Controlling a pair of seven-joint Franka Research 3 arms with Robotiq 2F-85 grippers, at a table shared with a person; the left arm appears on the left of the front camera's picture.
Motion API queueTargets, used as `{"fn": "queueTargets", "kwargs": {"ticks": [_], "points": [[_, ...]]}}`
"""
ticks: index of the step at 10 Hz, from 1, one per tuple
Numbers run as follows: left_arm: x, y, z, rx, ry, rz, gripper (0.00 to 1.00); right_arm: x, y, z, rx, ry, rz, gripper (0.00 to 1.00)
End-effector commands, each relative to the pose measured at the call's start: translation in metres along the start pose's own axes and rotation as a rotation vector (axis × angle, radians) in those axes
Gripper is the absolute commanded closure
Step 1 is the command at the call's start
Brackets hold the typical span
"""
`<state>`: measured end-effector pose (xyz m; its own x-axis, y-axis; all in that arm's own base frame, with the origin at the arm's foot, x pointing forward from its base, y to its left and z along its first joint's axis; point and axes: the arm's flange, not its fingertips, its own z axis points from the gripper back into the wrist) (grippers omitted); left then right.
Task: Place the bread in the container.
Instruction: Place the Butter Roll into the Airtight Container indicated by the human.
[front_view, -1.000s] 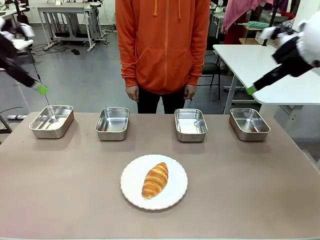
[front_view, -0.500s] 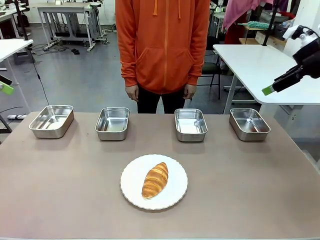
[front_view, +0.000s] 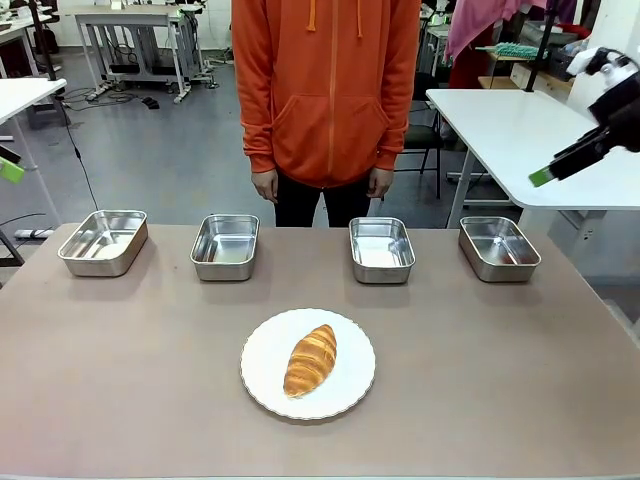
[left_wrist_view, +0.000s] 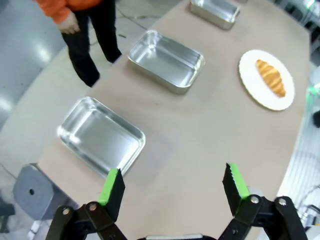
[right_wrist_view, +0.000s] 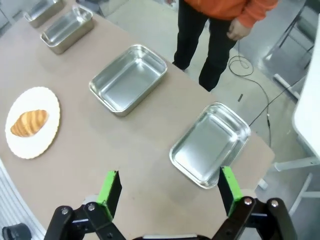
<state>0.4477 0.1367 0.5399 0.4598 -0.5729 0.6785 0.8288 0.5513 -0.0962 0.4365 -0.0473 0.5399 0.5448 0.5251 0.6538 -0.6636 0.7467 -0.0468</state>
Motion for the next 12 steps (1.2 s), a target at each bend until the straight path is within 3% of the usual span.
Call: {"fn": "queueTargets", "kwargs": {"ticks": [1,5,9,12], "points": [[-0.006,0.03,0.02,-0.057,-0.113,-0.058,0.0,-0.01,-0.051,0.022,0.072,-0.072,0.02,0.0],[-0.026,0.043,0.04,-0.02,-0.254,-0.106,0.0,-0.03,-0.091,0.047,0.087,-0.175,0.011,0.0],[-0.031,0.04,0.048,-0.009,-0.31,-0.158,0.0,-0.045,-0.103,0.065,0.084,-0.227,-0.019,0.0],[-0.03,0.034,0.048,-0.032,-0.292,-0.169,0.0,-0.043,-0.1,0.07,0.111,-0.231,-0.001,0.0]]}}
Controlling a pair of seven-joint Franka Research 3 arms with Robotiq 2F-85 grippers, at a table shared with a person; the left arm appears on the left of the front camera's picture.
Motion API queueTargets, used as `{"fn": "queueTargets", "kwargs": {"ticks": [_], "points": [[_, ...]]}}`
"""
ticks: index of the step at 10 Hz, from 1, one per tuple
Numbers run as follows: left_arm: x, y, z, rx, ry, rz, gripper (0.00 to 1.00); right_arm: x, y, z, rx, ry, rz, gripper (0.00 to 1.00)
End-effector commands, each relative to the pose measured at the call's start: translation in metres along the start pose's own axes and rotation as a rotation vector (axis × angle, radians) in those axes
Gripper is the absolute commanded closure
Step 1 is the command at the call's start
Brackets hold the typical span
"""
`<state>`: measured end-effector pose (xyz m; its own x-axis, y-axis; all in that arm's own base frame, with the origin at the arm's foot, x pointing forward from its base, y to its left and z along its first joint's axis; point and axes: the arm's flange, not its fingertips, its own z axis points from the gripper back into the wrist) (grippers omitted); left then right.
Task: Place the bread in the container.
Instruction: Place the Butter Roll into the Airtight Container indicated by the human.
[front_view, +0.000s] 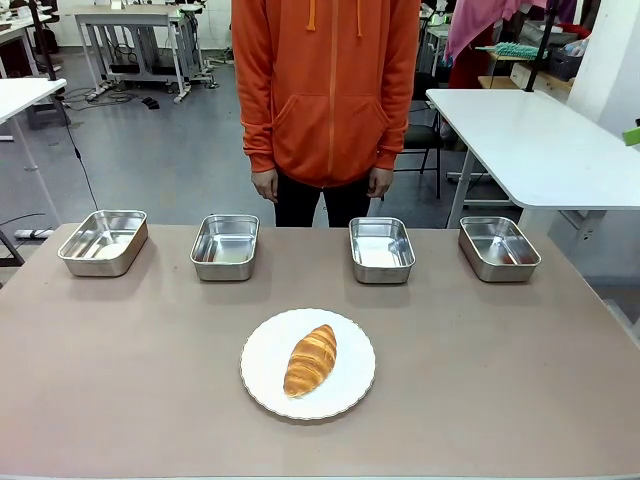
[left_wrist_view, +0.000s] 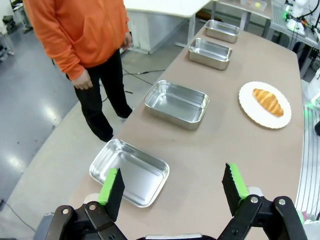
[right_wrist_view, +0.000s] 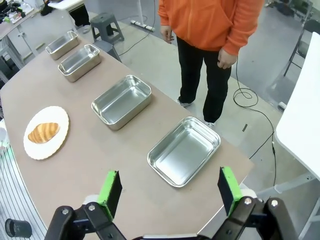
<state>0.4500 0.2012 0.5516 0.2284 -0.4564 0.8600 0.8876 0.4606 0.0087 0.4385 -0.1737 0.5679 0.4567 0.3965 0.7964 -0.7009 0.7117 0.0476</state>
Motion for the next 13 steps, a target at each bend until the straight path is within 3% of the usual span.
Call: {"fn": "queueTargets", "kwargs": {"ticks": [1,13], "points": [[-0.001,-0.0011,0.0008,-0.02,0.0,0.011,0.0,0.0068,-0.0032,-0.0026,0.001,0.002,0.0,0.0],[0.0,0.0,0.0,0.0,0.0,0.0,0.0,0.0,0.0,0.0,0.0,0.0,0.0,0.0]]}}
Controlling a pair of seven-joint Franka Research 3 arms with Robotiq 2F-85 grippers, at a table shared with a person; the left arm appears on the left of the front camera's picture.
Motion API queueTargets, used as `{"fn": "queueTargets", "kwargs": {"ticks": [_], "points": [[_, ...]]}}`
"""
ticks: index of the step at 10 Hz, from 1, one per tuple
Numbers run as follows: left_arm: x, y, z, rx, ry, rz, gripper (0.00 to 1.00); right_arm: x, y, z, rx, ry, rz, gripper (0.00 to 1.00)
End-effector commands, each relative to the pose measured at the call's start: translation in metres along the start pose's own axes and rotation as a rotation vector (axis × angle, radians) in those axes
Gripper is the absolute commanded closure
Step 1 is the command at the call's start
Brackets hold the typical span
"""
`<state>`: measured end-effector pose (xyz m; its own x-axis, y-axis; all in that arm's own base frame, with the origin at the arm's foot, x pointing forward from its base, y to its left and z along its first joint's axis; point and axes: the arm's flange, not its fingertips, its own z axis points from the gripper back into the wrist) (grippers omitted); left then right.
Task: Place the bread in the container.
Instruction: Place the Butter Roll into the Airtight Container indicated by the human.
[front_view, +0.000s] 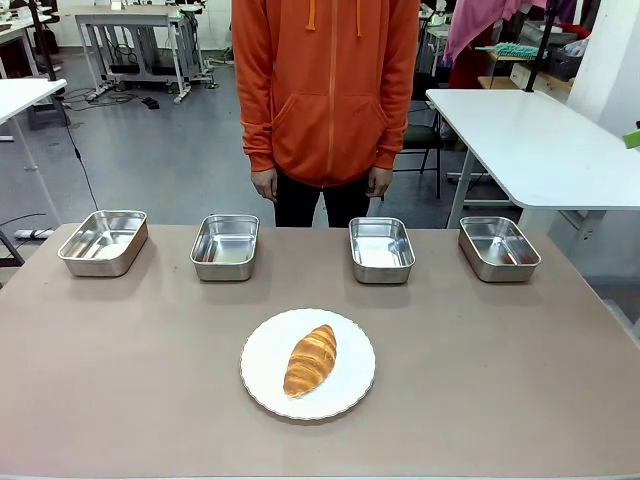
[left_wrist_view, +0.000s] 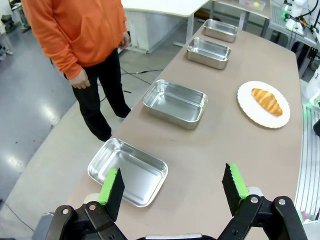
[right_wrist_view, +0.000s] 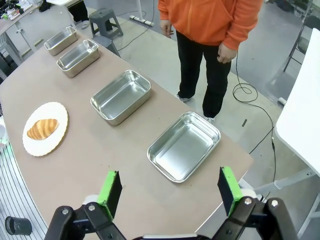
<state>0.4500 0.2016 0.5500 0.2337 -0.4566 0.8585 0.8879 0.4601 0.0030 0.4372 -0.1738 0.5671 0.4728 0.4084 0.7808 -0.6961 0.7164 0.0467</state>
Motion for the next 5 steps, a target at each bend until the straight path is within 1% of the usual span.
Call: {"fn": "queueTargets", "kwargs": {"ticks": [1,5], "points": [[0.0015,-0.0002,0.0006,0.003,-0.003,-0.005,0.0,0.0012,-0.0008,-0.0002,0.006,-0.025,0.003,0.0],[0.0015,-0.0002,0.0006,0.003,-0.003,-0.005,0.0,0.0012,-0.0008,-0.0002,0.006,-0.025,0.003,0.0]]}}
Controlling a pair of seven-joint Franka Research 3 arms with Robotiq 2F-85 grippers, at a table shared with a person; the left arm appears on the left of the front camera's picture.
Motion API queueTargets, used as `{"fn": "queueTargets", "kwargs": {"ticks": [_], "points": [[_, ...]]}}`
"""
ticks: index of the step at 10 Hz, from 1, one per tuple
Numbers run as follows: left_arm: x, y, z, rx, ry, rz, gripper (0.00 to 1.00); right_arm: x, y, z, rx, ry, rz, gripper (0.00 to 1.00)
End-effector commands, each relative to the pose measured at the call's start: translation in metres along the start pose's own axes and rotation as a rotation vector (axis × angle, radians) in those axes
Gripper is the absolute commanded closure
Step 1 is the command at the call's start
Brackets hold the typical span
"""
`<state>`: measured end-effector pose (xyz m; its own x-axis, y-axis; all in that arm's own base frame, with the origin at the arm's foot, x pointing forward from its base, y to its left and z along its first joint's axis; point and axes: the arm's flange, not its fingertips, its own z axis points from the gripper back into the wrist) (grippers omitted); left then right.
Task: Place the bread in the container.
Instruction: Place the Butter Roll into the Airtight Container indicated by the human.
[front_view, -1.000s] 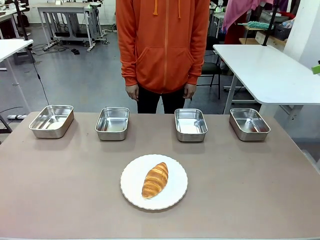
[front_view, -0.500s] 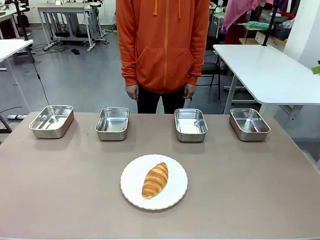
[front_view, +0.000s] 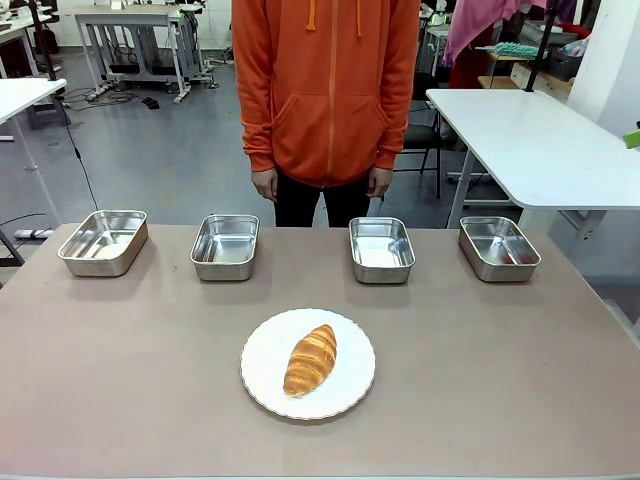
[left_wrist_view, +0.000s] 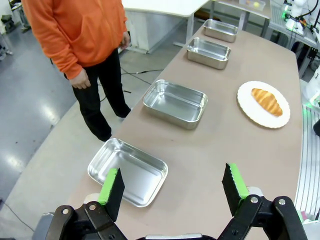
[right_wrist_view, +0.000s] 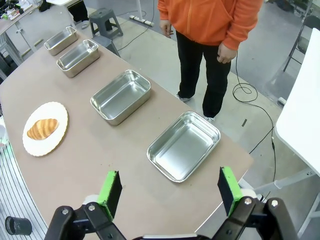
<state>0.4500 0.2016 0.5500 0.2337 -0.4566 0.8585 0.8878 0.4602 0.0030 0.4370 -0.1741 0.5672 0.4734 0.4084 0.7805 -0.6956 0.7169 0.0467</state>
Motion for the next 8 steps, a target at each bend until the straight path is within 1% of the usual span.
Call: {"fn": "queueTargets", "kwargs": {"ticks": [1,8], "points": [[0.0015,-0.0002,0.0005,0.003,-0.003,-0.005,0.0,0.0014,-0.0007,-0.0005,0.006,-0.026,0.004,0.0],[0.0015,-0.0002,0.0005,0.003,-0.003,-0.005,0.0,0.0014,-0.0007,-0.0005,0.006,-0.026,0.004,0.0]]}}
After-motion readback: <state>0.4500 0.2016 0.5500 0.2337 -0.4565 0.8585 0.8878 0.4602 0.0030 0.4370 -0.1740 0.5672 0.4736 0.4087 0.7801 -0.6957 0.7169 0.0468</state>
